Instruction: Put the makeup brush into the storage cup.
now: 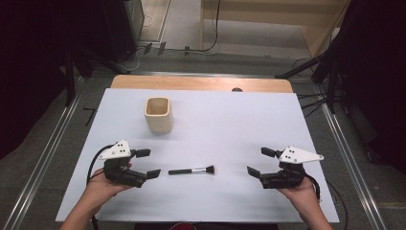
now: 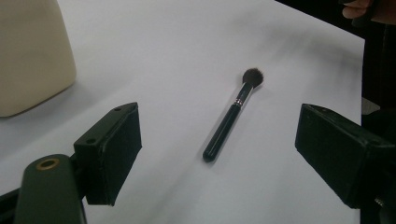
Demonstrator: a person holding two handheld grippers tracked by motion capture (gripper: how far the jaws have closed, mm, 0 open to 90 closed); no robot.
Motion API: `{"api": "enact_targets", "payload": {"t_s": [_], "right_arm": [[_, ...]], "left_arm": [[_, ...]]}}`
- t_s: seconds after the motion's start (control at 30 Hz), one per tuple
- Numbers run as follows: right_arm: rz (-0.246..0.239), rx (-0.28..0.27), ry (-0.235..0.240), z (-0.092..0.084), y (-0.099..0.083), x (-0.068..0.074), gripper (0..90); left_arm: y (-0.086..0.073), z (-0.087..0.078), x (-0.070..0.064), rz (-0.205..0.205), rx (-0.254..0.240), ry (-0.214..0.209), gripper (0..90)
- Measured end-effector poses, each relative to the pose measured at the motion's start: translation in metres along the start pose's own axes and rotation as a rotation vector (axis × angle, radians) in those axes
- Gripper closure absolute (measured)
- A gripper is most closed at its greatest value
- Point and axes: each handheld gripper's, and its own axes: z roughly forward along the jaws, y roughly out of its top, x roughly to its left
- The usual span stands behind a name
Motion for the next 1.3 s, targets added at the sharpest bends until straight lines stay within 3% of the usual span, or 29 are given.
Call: {"api": "enact_targets", "payload": {"t_s": [0.4, 0.6, 1.0, 1.3], "right_arm": [[-0.037, -0.01, 0.024, 0.011, 0.007, -0.002, 14.6], [-0.058, -0.032, 0.032, 0.016, 0.013, -0.002, 14.8], [-0.072, -0.045, 0.075, 0.035, 0.027, 0.0, 14.8], [-0.109, -0.021, 0.13, 0.049, 0.032, 0.002, 15.0]], "left_arm": [[0.001, 0.0, 0.002, -0.013, 0.002, 0.007, 16.2], [0.002, 0.001, 0.004, -0.053, 0.008, 0.004, 16.2], [0.002, 0.001, 0.004, -0.048, 0.007, 0.006, 16.2], [0.002, 0.0, 0.004, -0.046, 0.003, 0.007, 16.2]]}}
